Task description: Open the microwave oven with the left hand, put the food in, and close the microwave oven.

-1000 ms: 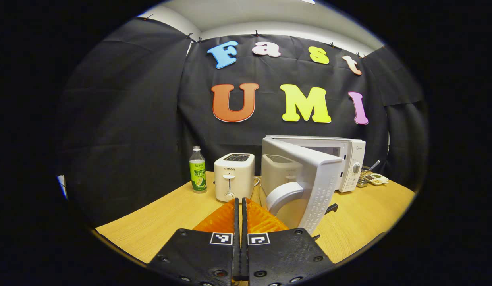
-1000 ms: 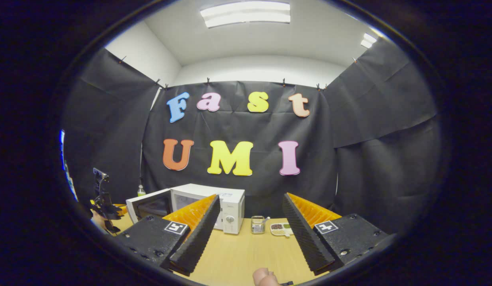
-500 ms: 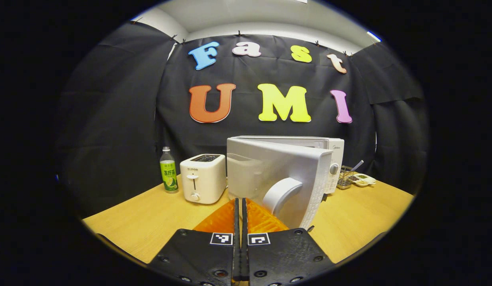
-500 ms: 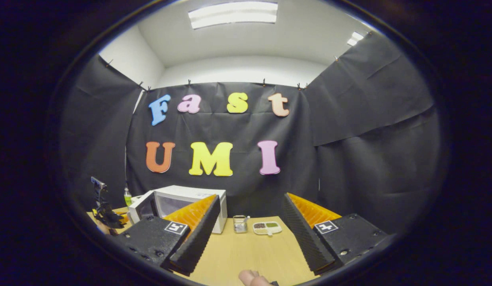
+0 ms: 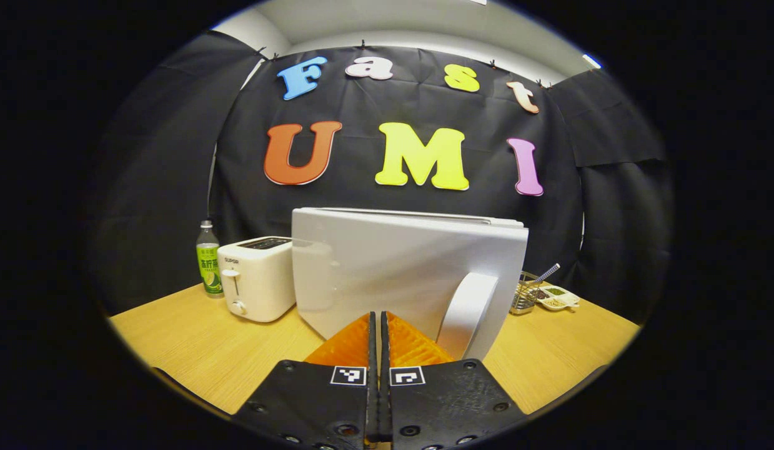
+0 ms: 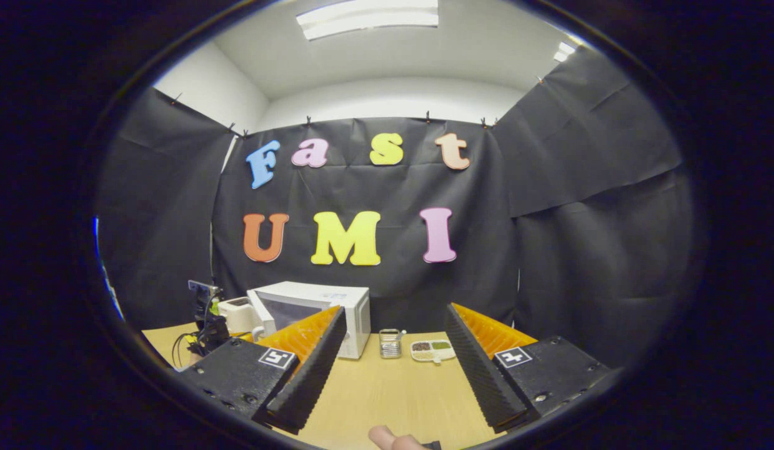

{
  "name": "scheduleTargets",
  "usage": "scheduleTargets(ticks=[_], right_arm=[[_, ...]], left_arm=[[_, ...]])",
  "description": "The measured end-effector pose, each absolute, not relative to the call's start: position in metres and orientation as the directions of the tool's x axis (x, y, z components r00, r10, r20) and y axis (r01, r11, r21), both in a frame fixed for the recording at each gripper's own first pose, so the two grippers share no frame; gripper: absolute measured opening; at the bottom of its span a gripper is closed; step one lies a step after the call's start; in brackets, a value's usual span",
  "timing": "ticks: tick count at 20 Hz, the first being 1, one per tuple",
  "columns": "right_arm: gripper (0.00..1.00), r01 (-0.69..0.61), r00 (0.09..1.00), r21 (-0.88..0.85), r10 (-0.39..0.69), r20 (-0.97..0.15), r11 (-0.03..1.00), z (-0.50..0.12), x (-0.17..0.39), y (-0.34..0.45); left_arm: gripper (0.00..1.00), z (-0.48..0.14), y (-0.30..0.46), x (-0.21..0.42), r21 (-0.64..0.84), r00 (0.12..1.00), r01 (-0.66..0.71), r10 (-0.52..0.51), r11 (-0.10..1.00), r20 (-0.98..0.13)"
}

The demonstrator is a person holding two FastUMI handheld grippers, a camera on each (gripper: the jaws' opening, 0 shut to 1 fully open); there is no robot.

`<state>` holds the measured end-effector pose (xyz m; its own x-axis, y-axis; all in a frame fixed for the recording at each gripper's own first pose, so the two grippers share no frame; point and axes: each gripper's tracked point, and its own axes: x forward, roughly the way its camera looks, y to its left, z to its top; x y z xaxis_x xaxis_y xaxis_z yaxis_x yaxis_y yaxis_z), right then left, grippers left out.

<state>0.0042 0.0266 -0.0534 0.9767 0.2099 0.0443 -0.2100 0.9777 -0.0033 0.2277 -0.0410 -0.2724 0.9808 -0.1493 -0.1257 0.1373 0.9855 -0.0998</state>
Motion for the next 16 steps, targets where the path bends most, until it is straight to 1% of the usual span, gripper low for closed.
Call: scheduleTargets(ticks=[1,2,4,5,8,12,13,16], right_arm=[[1.0,-0.206,0.978,-0.004,0.206,0.043,0.979,-0.054,0.008,0.025],[0.92,-0.201,0.979,-0.006,0.201,0.044,0.979,-0.053,0.013,0.024],[0.92,-0.207,0.978,-0.011,0.207,0.041,0.978,-0.054,0.023,0.026],[1.0,-0.216,0.976,-0.009,0.216,0.037,0.976,-0.056,0.028,0.03],[1.0,-0.237,0.971,-0.008,0.237,0.024,0.972,-0.059,0.042,0.035],[1.0,-0.238,0.971,-0.003,0.238,-0.005,0.971,-0.071,0.07,0.033],[0.92,-0.237,0.971,0.001,0.237,-0.017,0.971,-0.078,0.078,0.033],[0.92,-0.242,0.969,0.013,0.243,-0.041,0.97,-0.092,0.093,0.032]], left_arm=[[0.0,-0.271,-0.051,0.234,-0.091,0.979,0.152,-0.162,0.984,-0.12],[0.0,-0.27,-0.056,0.242,-0.075,0.981,0.147,-0.155,0.986,-0.116],[0.0,-0.269,-0.072,0.256,-0.08,0.978,0.163,-0.172,0.983,-0.122],[0.0,-0.27,-0.082,0.263,-0.094,0.975,0.175,-0.186,0.98,-0.124],[0.0,-0.271,-0.098,0.287,-0.102,0.972,0.183,-0.196,0.978,-0.129],[0.0,-0.276,-0.121,0.318,-0.086,0.97,0.19,-0.2,0.978,-0.137],[0.0,-0.28,-0.126,0.323,-0.094,0.967,0.195,-0.207,0.976,-0.149],[0.0,-0.281,-0.133,0.337,-0.111,0.97,0.184,-0.199,0.977,-0.142]])
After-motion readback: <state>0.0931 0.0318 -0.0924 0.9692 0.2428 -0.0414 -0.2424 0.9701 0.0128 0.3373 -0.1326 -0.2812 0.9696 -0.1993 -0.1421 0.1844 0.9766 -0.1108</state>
